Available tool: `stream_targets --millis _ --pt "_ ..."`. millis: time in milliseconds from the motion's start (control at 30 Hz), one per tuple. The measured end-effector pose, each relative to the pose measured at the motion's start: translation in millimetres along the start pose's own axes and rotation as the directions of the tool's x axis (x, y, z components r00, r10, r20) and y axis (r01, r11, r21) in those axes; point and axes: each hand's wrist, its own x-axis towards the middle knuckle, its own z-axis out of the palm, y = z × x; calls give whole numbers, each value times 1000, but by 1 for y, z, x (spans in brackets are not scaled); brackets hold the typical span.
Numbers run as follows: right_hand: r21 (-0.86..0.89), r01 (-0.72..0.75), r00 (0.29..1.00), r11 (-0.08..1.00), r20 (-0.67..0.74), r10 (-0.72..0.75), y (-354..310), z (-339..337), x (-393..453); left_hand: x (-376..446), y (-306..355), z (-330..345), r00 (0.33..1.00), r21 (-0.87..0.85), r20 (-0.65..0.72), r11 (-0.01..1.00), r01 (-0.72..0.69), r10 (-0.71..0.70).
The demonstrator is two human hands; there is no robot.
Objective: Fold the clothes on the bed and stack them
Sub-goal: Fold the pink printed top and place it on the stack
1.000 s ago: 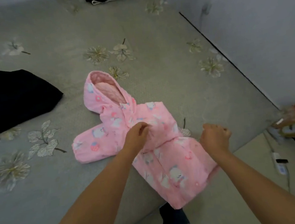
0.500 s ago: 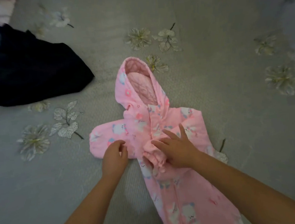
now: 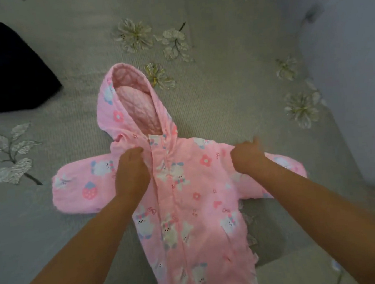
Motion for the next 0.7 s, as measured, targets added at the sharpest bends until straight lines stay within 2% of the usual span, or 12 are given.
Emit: stream_targets --millis 67,133,200,300,400,467,533,567,600,700 --pt "141 92 962 986 -267 -52 -22 -5 23 8 -4 -3 979 -87 -124 985 149 -160" --pt "300 163 909 940 -415 -25 -43 -7 45 20 -15 -6 959 -100 -149 969 227 -240" --pt "427 202 902 882 -432 3 -62 -11 62 34 -31 -10 974 -83 -89 976 200 -207" --pt "524 211 938 825 -346 -21 -81 -13 77 52 -49 -19 985 -128 99 980 151 -139" --pt "535 236 904 811 -426 18 -81 -10 74 62 -59 -26 970 -66 240 997 36 -19" --pt "508 322 817 799 -576 37 -71 -6 60 64 -58 -34 959 29 257 991 -134 122" --pt "476 446 664 758 -744 76 -53 0 40 59 -49 -45 943 61 221 961 -268 249" --pt "446 473 563 760 -817 128 -43 3 30 55 -41 -52 928 52 193 941 -334 319" --pt "422 477 478 771 -861 175 -33 4 19 51 -31 -60 912 52 145 918 -394 383" --pt "382 441 310 812 -914 262 -1 -4 0 50 8 -77 837 173 57 820 -545 544"
